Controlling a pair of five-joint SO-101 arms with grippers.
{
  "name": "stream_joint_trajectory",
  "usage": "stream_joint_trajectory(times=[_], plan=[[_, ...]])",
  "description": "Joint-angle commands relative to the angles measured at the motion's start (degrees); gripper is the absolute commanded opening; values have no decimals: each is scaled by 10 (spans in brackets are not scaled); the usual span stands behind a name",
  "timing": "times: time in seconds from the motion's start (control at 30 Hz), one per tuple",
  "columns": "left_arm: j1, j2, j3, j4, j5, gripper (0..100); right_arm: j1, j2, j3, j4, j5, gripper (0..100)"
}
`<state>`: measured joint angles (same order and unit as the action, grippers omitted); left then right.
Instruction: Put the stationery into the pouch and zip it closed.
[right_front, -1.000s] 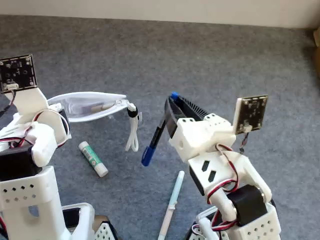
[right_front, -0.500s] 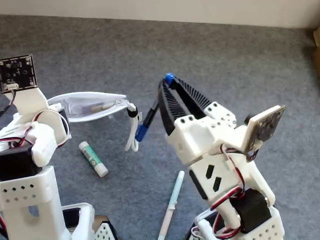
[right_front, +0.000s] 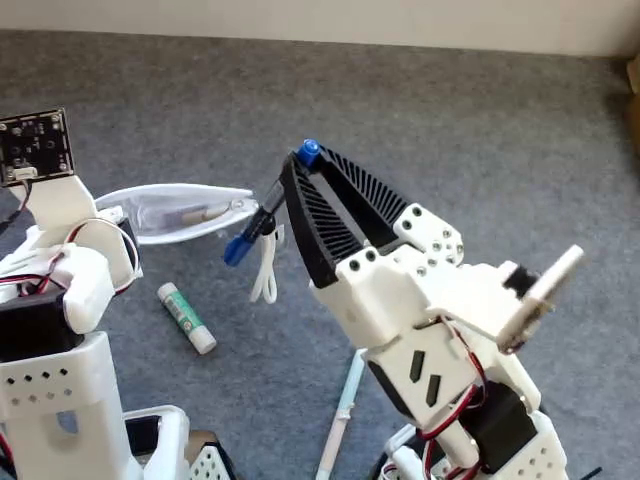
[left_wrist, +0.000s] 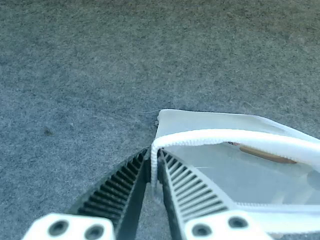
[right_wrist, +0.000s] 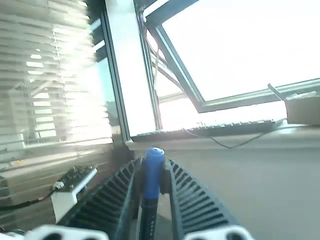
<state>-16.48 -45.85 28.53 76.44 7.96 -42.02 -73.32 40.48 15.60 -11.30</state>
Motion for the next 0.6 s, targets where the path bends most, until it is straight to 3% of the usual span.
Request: stream_joint_trajectory(times=[0.0, 0.57], plan=[[-7, 21, 12, -4, 7, 10, -9, 9, -34, -47, 9, 5], [-9, 21, 12, -4, 7, 10, -6, 176, -32, -195, 9, 5]])
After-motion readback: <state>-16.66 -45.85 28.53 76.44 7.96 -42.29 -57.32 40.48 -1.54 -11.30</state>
